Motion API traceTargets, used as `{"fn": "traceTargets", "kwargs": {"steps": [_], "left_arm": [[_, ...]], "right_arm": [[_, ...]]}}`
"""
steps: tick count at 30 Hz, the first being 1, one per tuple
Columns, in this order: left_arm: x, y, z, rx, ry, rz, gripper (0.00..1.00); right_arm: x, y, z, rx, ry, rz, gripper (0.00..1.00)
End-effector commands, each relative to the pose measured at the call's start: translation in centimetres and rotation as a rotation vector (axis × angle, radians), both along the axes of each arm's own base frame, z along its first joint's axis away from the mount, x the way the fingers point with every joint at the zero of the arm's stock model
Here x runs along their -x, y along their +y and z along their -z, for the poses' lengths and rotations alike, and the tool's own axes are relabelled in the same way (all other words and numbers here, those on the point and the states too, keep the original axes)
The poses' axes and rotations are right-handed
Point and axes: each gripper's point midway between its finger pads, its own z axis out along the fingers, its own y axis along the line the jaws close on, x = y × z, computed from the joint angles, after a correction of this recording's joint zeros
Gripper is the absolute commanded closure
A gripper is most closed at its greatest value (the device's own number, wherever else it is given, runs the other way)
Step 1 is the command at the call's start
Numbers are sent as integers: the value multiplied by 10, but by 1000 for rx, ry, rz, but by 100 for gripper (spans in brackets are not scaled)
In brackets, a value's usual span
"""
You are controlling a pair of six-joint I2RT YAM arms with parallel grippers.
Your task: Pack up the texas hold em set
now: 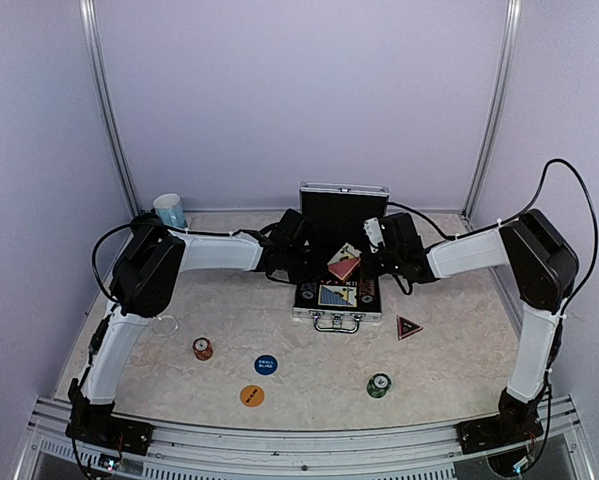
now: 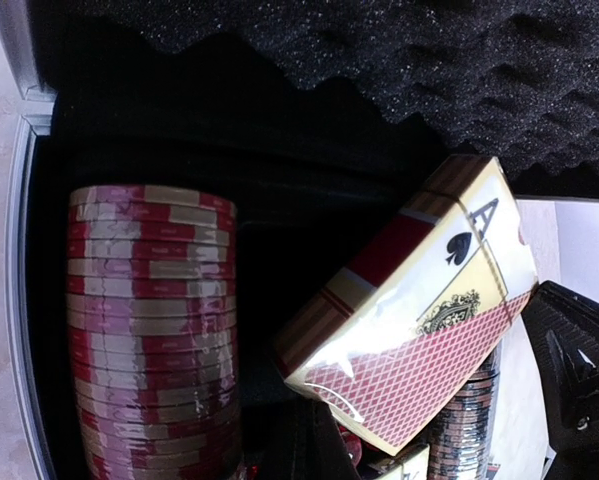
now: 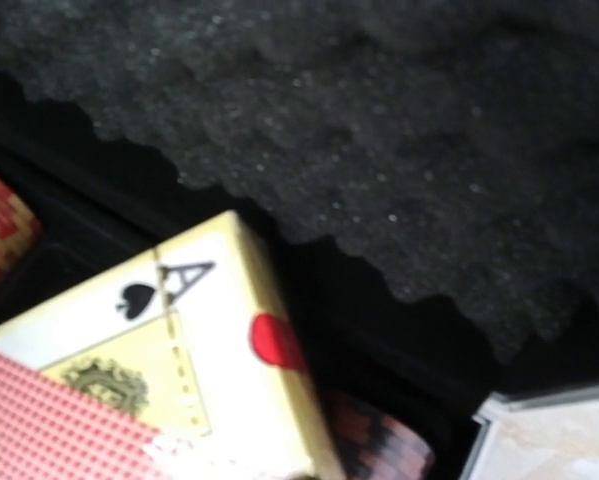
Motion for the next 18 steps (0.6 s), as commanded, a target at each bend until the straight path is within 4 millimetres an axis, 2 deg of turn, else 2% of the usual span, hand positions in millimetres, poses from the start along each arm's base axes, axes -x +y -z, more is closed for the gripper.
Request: {"fn": "traceTargets", "kwargs": {"steps": [1, 7, 18], "left_arm": [[-13, 6, 12, -17, -6, -32, 100], [-21, 8, 1, -8, -38, -52, 100], [-28, 10, -11, 12, -76, -89, 100]], "right_arm": [[4, 10, -1, -45, 3, -68, 100], [18, 12, 6, -67, 38, -105, 100], [32, 4, 4, -80, 39, -102, 100]]}}
